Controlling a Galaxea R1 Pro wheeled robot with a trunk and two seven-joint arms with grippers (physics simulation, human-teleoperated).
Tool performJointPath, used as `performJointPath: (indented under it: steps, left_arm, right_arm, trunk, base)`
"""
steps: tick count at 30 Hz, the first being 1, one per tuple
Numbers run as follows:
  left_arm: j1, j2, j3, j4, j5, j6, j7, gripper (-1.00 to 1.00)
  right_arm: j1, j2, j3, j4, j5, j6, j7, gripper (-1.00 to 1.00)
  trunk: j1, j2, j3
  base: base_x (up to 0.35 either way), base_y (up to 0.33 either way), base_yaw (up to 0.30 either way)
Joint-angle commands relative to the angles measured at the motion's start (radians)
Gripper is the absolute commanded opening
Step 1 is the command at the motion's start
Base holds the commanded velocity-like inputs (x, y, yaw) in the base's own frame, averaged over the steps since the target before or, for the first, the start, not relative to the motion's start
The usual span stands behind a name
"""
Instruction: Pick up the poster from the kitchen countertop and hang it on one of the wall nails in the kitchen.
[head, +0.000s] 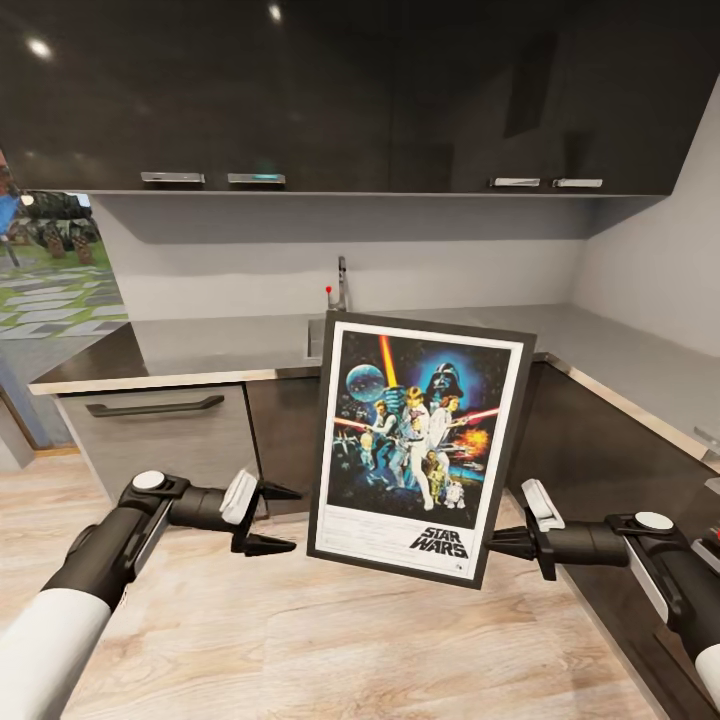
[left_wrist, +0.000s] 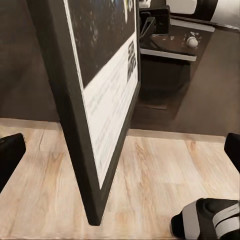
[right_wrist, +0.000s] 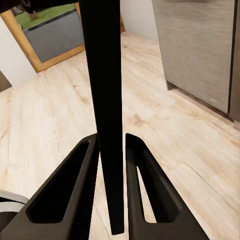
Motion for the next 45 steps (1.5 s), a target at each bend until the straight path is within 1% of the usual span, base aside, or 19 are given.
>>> performJointPath:
  steps: [1, 6, 8, 10, 11, 15, 16, 18, 20, 21, 22, 27, 29, 30, 32, 34, 35, 38, 45]
  left_arm:
    - [0.003, 0.007, -0.003, 0.0, 0.007, 0.01, -0.002, 1.0]
    - [0.029, 0.047, -0.003, 0.005, 0.07, -0.011, -0.002, 1.0]
    - [0.047, 0.081, -0.003, 0.029, 0.116, -0.056, -0.002, 1.0]
    - [0.052, 0.098, -0.003, 0.05, 0.135, -0.076, -0.002, 1.0]
    - [0.055, 0.114, -0.003, 0.076, 0.151, -0.096, -0.002, 1.0]
    - [0.06, 0.135, -0.004, 0.18, 0.179, -0.164, -0.002, 1.0]
    - [0.061, 0.136, -0.005, 0.266, 0.187, -0.212, -0.002, 1.0]
    - [0.062, 0.129, -0.004, 0.414, 0.193, -0.269, -0.002, 1.0]
    - [0.062, 0.121, -0.004, 0.522, 0.203, -0.326, -0.002, 1.0]
    - [0.062, 0.102, -0.004, 0.619, 0.235, -0.395, 0.023, 1.0]
    - [0.062, 0.094, -0.003, 0.651, 0.25, -0.418, 0.047, 1.0]
    - [0.065, 0.029, -0.003, 0.915, 0.391, -0.558, 0.276, 1.0]
    - [0.095, 0.021, -0.003, 0.945, 0.415, -0.589, 0.308, 1.0]
    - [0.172, 0.013, -0.002, 0.964, 0.469, -0.611, 0.328, 1.0]
    - [0.207, 0.01, -0.001, 0.968, 0.522, -0.617, 0.333, 1.0]
    - [0.261, 0.004, -0.001, 0.973, 0.65, -0.623, 0.337, 1.0]
    - [0.314, -0.002, 0.0, 0.974, 0.73, -0.633, 0.356, 1.0]
    - [0.358, 0.003, 0.001, 0.976, 0.783, -0.645, 0.457, 1.0]
    - [0.361, 0.024, 0.0, 0.975, 0.787, -0.646, 0.466, 1.0]
  right_arm:
    - [-0.001, 0.0, 0.0, 0.0, -0.002, 0.014, 0.006, -1.0]
    - [0.0, -0.001, -0.003, 0.0, -0.002, 0.014, 0.006, -1.0]
    - [0.0, -0.001, -0.003, 0.0, -0.002, 0.014, 0.006, -1.0]
    - [0.0, -0.001, -0.003, 0.0, -0.002, 0.014, 0.006, -1.0]
    - [0.0, -0.001, -0.003, 0.0, -0.002, 0.014, 0.006, -1.0]
    - [0.0, -0.001, -0.007, 0.0, -0.003, 0.014, 0.007, -1.0]
    - [0.0, -0.001, -0.008, 0.0, -0.003, 0.015, 0.006, -1.0]
    - [0.0, -0.001, -0.008, 0.0, -0.003, 0.017, 0.005, -1.0]
    - [0.0, 0.0, -0.009, 0.0, -0.004, 0.018, 0.004, -1.0]
    - [0.0, 0.0, -0.009, 0.0, -0.004, 0.018, 0.004, -1.0]
    - [0.0, 0.0, -0.009, 0.0, -0.004, 0.018, 0.004, -1.0]
    - [0.0, 0.0, -0.009, -0.001, -0.023, 0.016, 0.004, -1.0]
    - [0.0, -0.001, -0.01, -0.001, -0.03, 0.016, 0.004, -1.0]
    - [0.001, -0.001, -0.011, -0.001, -0.035, 0.015, 0.005, -1.0]
    - [0.001, -0.001, -0.012, -0.001, -0.036, 0.016, 0.005, -1.0]
    - [0.001, -0.001, -0.012, -0.001, -0.037, 0.016, 0.005, -1.0]
    - [0.001, -0.001, -0.01, -0.002, -0.037, 0.017, 0.005, -1.0]
    - [0.001, 0.001, -0.007, -0.002, -0.037, 0.016, 0.002, -1.0]
    - [0.002, 0.003, -0.006, -0.001, -0.037, 0.015, 0.002, -1.0]
  trunk:
    - [0.0, -0.001, -0.001]
    - [0.0, -0.001, -0.001]
    - [0.0, -0.001, -0.001]
    - [0.0, -0.001, -0.001]
    - [0.0, -0.001, -0.001]
    - [0.0, -0.001, -0.001]
    - [0.0, -0.001, -0.001]
    - [0.0, -0.001, -0.001]
    - [0.0, -0.001, -0.001]
    - [0.0, -0.001, -0.001]
    - [0.0, -0.001, -0.001]
    - [0.0, -0.001, -0.001]
    - [0.0, -0.001, -0.001]
    - [0.0, -0.001, -0.001]
    - [0.0, -0.001, -0.001]
    - [0.0, -0.001, -0.001]
    - [0.0, -0.001, -0.001]
    - [0.0, -0.001, -0.001]
    - [0.0, -0.001, -0.001]
  base:
    - [0.0, 0.0, 0.0]
    - [0.0, 0.0, 0.0]
    - [0.0, 0.0, 0.0]
    - [0.0, 0.0, 0.0]
    - [0.0, 0.0, 0.0]
    - [0.0, 0.0, 0.0]
    - [0.0, 0.0, 0.0]
    - [0.0, 0.0, 0.0]
    - [0.0, 0.0, 0.0]
    - [0.0, 0.0, 0.0]
    - [0.0, 0.0, 0.0]
    - [0.0, 0.0, 0.0]
    - [0.0, 0.0, 0.0]
    - [0.0, 0.0, 0.0]
    - [0.0, 0.0, 0.0]
    - [0.0, 0.0, 0.0]
    - [0.0, 0.0, 0.0]
    - [0.0, 0.0, 0.0]
    - [0.0, 0.0, 0.0]
